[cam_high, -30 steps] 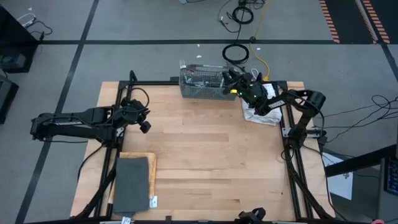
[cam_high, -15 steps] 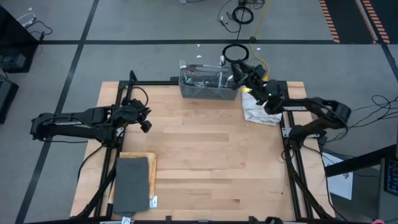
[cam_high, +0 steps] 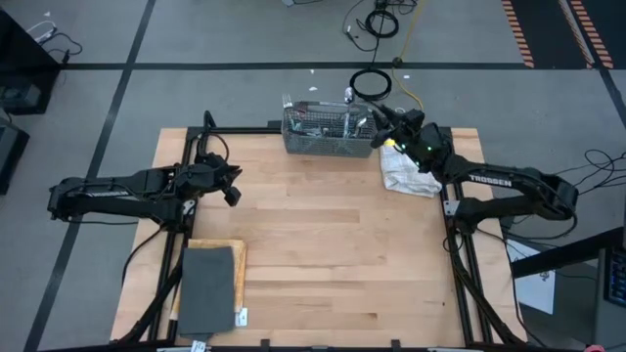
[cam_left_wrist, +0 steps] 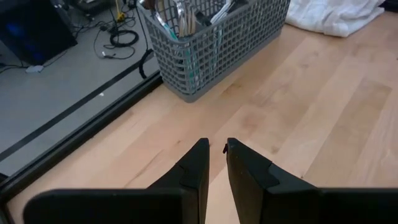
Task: Sort silverware
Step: Put the spoon into the silverware basket
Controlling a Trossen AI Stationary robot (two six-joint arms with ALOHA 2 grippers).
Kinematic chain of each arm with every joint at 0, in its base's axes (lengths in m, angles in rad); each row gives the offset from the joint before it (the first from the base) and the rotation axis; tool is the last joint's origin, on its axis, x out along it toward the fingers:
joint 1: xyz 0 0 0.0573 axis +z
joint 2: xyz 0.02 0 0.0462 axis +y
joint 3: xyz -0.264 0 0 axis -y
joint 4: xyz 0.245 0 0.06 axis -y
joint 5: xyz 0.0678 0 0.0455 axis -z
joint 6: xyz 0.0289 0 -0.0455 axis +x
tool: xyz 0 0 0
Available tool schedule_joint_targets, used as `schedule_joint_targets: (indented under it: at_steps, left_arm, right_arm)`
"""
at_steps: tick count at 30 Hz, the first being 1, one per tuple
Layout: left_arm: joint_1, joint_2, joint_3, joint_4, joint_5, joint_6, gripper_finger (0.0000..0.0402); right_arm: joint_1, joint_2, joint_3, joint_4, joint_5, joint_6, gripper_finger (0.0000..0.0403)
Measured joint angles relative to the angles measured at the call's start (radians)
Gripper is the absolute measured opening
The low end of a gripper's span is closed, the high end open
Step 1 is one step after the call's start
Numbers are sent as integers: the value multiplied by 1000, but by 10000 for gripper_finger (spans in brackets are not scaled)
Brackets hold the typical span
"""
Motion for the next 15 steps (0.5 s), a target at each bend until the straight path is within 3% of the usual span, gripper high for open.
schedule_joint_targets:
  at_steps: [4,7,15]
  left_arm:
    - [0,0,0,0,0,-4,63]
    - [0,0,0,0,0,-5,63]
    - [0,0,0,-1,0,-8,63]
  right_arm:
    - [-46,75,65,28,-9,-26,165]
    - [-89,159,166,15,-91,-66,178]
    - [-178,373,553,-405,-197,-100,236]
